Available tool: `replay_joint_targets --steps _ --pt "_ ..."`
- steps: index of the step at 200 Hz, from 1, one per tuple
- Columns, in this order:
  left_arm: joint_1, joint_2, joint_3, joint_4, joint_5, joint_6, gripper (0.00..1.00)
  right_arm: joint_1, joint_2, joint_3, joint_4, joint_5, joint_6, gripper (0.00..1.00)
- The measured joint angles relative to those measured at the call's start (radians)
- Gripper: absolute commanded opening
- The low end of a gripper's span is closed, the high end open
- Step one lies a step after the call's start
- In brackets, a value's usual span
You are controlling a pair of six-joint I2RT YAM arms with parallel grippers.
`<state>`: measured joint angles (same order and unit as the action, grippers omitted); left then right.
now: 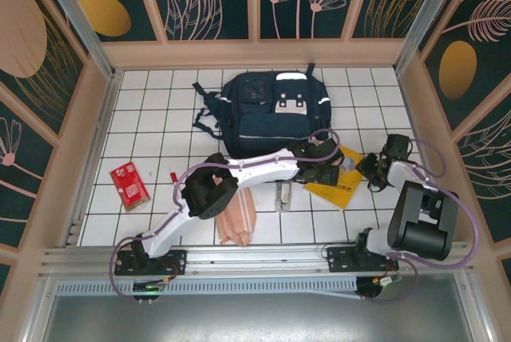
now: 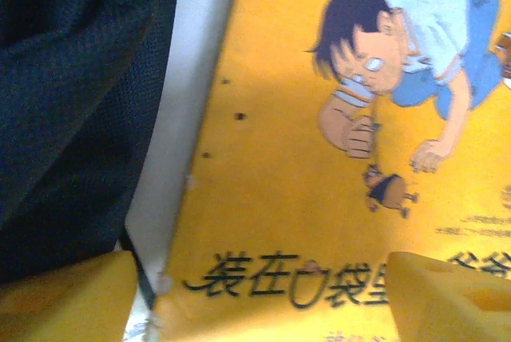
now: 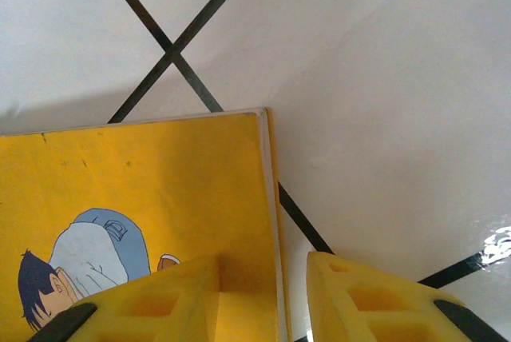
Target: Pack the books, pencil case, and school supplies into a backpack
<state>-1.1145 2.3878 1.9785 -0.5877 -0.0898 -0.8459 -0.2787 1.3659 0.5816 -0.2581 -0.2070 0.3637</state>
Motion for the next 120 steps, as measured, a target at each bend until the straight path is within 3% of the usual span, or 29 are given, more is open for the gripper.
replay_joint_targets --steps 41,120 --pt "0.009 0.001 0.009 -0.018 -0.028 0.033 0.82 -0.017 0.012 0.014 0.001 0.023 -0.022 0.33" --pt "0.025 0.049 0.035 0.086 0.161 0.074 0.74 -0.03 0.012 0.014 0.008 0.01 -0.046 0.3"
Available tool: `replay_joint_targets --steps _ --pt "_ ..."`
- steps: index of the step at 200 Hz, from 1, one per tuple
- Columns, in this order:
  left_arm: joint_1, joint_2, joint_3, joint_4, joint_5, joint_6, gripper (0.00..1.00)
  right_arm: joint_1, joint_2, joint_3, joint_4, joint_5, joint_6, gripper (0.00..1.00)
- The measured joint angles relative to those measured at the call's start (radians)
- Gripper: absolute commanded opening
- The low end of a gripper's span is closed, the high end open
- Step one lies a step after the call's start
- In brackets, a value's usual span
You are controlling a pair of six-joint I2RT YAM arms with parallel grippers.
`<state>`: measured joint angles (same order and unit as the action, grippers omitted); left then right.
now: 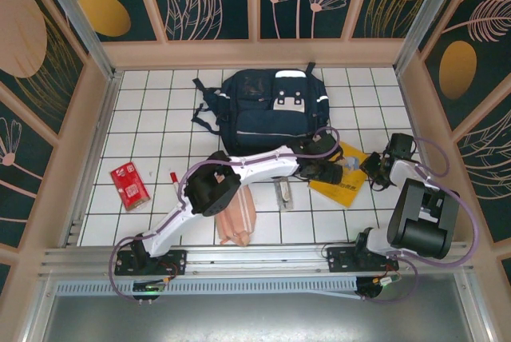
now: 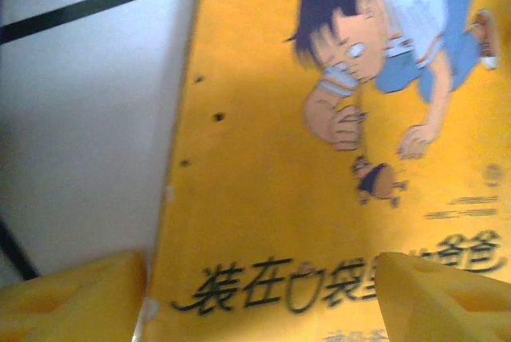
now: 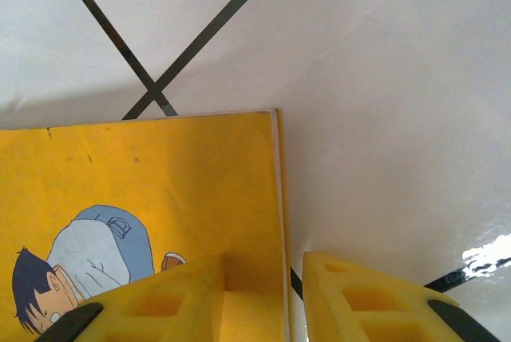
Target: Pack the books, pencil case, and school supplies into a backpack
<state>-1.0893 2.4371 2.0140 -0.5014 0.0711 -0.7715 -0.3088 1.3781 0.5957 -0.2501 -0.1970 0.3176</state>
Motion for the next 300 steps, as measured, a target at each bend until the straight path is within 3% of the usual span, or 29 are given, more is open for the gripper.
replay_joint_targets --steps 42,84,195,212,233,247,265,284,300 --pt "0.015 0.021 0.035 -0.023 0.057 0.032 0.66 0.002 0.017 0.0 0.029 -0.039 -0.005 0.27" --pt "0.048 -0.002 -0.022 0.024 0.147 0.047 0.46 -0.002 0.024 -0.025 0.103 -0.091 -0.005 0.24" --pt "0.085 -0.014 -0.038 0.038 0.327 -0.041 0.45 -0.016 0.053 -0.074 0.255 -0.246 -0.001 0.21" --pt "0.085 -0.014 -0.01 0.021 0.339 -0.044 0.38 -0.016 0.053 -0.082 0.269 -0.26 0.002 0.21" --pt "0.085 -0.014 0.023 0.021 0.34 -0.054 0.23 -0.017 0.052 -0.086 0.279 -0.279 0.003 0.22" --pt "0.082 -0.014 0.037 0.042 0.333 -0.055 0.12 -0.012 0.045 -0.092 0.267 -0.319 0.006 0.27" --pt "0.073 -0.021 0.043 0.045 0.316 -0.055 0.0 -0.005 0.023 -0.099 0.243 -0.333 0.012 0.42" --pt "0.067 -0.034 0.043 0.043 0.278 -0.057 0.0 0.001 -0.043 -0.098 0.196 -0.348 0.024 0.59" --pt "0.064 -0.055 0.06 0.012 0.233 -0.052 0.0 0.009 -0.122 -0.086 0.148 -0.359 0.044 0.66"
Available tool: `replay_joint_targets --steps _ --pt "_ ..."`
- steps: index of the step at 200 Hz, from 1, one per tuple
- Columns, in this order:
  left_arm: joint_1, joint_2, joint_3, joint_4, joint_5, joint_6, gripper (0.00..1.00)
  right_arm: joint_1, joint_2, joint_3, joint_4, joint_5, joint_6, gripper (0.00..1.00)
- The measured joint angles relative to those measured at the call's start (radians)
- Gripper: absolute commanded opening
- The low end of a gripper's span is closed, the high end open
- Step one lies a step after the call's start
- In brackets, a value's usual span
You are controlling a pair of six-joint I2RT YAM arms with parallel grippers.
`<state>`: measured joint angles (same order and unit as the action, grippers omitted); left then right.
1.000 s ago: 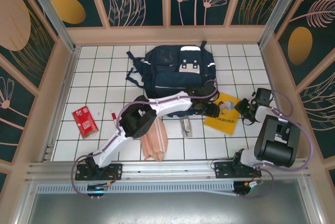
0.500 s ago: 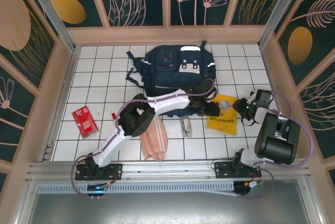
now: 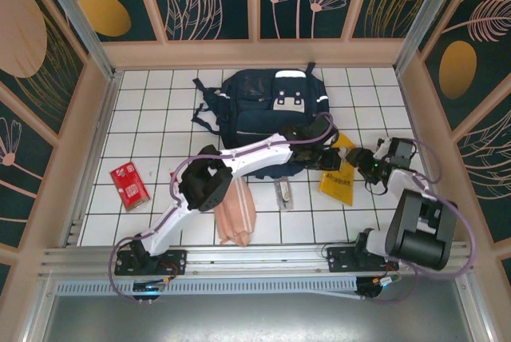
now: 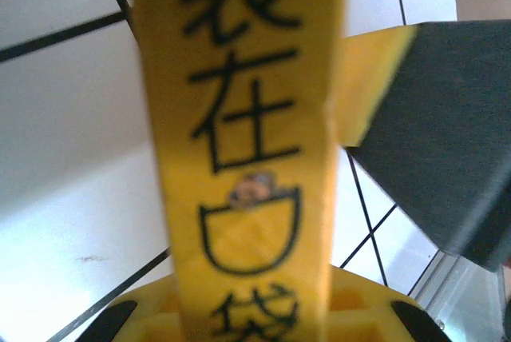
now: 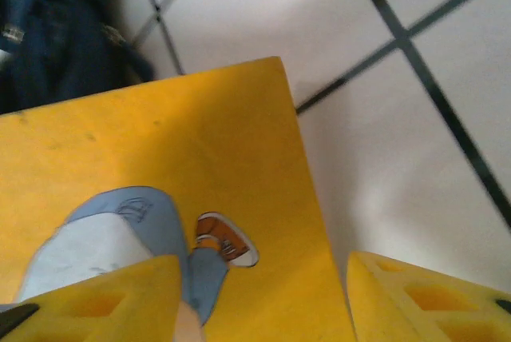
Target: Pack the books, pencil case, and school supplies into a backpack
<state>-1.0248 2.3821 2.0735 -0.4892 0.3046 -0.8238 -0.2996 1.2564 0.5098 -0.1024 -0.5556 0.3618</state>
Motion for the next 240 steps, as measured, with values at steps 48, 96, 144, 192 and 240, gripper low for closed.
replay_joint_targets --steps 48,96,144,192,240 --pt "0.052 -0.203 0.024 -0.118 -0.117 0.031 0.0 0.031 -0.199 0.181 -0.111 -0.068 0.107 0.77" --pt "0.191 -0.558 -0.137 -0.105 -0.144 -0.005 0.0 0.249 -0.325 0.314 -0.219 -0.111 0.364 0.78" --pt "0.312 -0.849 -0.59 0.118 -0.05 -0.187 0.0 0.63 -0.435 0.259 -0.131 -0.051 0.783 0.99" --pt "0.312 -0.893 -0.856 0.293 0.054 -0.356 0.0 0.94 -0.372 0.211 0.059 0.152 1.054 0.99" --pt "0.329 -0.929 -0.887 0.29 -0.024 -0.348 0.0 1.014 -0.274 0.242 0.032 0.293 1.17 0.99"
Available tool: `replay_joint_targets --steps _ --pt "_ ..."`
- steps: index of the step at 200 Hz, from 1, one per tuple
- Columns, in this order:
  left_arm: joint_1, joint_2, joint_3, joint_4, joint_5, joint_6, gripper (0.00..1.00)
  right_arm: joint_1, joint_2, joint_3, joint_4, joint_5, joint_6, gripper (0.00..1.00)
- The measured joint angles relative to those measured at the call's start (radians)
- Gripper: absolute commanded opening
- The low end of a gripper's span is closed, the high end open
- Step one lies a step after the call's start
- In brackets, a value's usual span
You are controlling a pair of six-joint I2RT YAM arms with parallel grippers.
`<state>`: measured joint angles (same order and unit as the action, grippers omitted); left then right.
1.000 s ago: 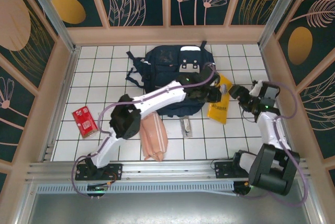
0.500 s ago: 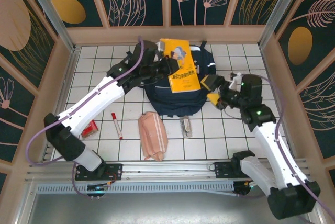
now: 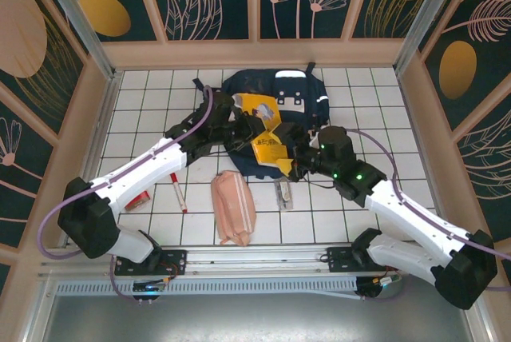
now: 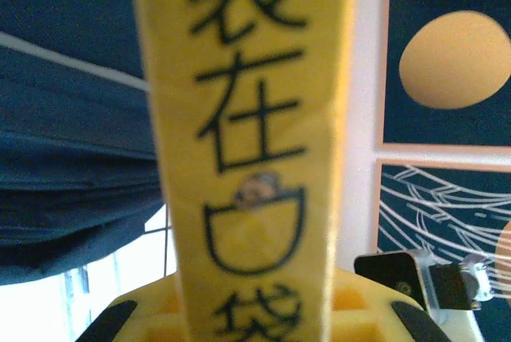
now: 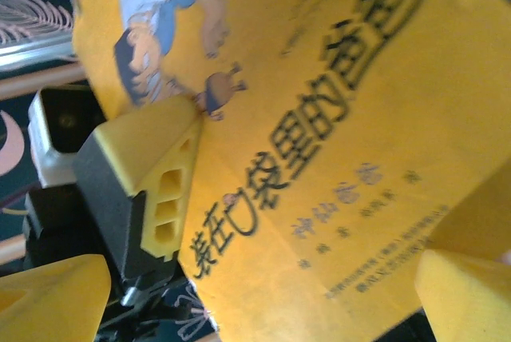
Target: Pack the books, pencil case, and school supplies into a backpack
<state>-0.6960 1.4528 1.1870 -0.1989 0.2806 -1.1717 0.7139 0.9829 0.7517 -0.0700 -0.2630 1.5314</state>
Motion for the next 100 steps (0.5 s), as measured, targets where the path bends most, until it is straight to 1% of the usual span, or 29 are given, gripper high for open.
replay_joint_targets --steps 21,43,62,82,90,100 --pt "0.019 -0.042 -0.008 0.027 -0.053 -0.011 0.0 -0.003 -0.004 0.013 -0.05 0.024 0.013 0.99" --pt "0.035 -0.075 -0.016 0.077 -0.087 -0.04 0.0 -0.023 -0.003 0.011 -0.062 0.016 0.024 0.99" --pt "0.037 -0.077 -0.016 0.111 -0.086 -0.07 0.0 -0.043 0.003 0.007 -0.045 0.005 0.027 0.99" --pt "0.037 -0.073 -0.019 0.135 -0.062 -0.112 0.0 -0.074 0.021 -0.016 0.035 -0.015 0.04 0.98" --pt "0.037 -0.071 -0.024 0.147 -0.049 -0.13 0.0 -0.087 0.03 -0.03 0.077 -0.023 0.05 0.96" --pt "0.037 -0.07 -0.035 0.159 -0.034 -0.154 0.0 -0.096 0.042 -0.042 0.127 -0.028 0.07 0.86"
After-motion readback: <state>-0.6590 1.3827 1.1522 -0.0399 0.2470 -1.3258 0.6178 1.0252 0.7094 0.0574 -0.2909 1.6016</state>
